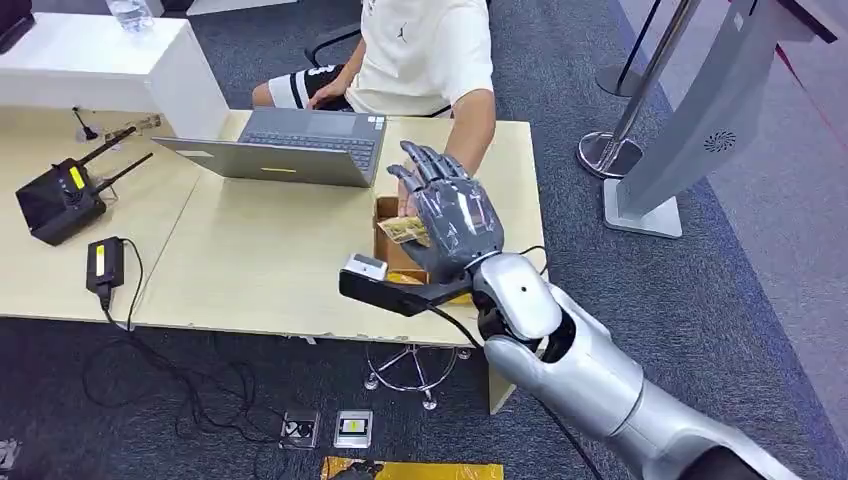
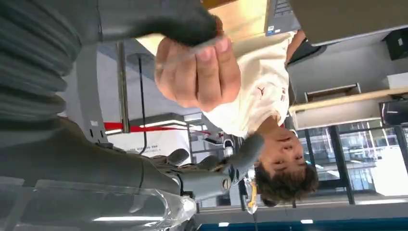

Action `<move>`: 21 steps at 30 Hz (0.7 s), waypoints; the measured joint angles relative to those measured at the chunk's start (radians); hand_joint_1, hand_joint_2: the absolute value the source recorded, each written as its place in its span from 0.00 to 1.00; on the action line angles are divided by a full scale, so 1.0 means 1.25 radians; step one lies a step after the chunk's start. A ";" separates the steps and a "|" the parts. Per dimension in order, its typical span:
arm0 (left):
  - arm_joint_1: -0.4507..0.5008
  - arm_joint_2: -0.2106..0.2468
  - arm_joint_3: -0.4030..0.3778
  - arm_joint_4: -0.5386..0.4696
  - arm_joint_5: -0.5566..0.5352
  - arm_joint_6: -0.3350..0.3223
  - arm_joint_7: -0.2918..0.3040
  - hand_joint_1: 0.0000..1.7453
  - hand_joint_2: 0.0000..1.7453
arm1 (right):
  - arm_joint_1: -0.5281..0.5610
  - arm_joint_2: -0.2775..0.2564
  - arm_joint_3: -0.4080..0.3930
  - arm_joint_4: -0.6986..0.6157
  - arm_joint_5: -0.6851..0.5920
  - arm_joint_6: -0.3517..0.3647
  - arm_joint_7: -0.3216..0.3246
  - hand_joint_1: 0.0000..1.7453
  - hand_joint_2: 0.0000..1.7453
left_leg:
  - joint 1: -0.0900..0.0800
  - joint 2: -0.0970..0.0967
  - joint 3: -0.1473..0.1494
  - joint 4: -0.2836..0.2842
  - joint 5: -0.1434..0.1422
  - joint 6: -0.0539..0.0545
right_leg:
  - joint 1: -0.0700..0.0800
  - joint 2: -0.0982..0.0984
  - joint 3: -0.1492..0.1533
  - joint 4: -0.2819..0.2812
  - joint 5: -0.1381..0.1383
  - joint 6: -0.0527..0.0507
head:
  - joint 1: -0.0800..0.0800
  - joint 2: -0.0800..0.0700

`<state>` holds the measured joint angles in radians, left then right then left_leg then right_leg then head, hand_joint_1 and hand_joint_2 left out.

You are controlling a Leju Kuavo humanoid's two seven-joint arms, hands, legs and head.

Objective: Pass the card to the sensor for recognition and then transmit it.

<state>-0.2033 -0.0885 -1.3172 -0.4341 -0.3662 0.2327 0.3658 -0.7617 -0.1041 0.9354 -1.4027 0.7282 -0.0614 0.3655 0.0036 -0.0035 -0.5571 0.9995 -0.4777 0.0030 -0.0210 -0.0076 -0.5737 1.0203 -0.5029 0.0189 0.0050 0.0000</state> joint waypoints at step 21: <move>0.022 0.001 0.038 -0.008 0.006 0.013 -0.002 0.00 1.00 | 0.050 -0.031 -0.034 -0.002 0.016 -0.101 0.034 1.00 1.00 | 0.000 0.000 0.000 0.000 0.000 0.000 | 0.000 0.000 0.000 0.000 0.000 0.000 | 0.000 0.000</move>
<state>-0.1755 -0.0877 -1.2703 -0.4440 -0.3586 0.2495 0.3639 -0.6992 -0.1427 0.8934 -1.4050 0.7480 -0.1882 0.4078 0.0036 -0.0033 -0.5566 0.9995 -0.4778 0.0030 -0.0211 -0.0074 -0.5737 1.0199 -0.5029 0.0189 0.0050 0.0000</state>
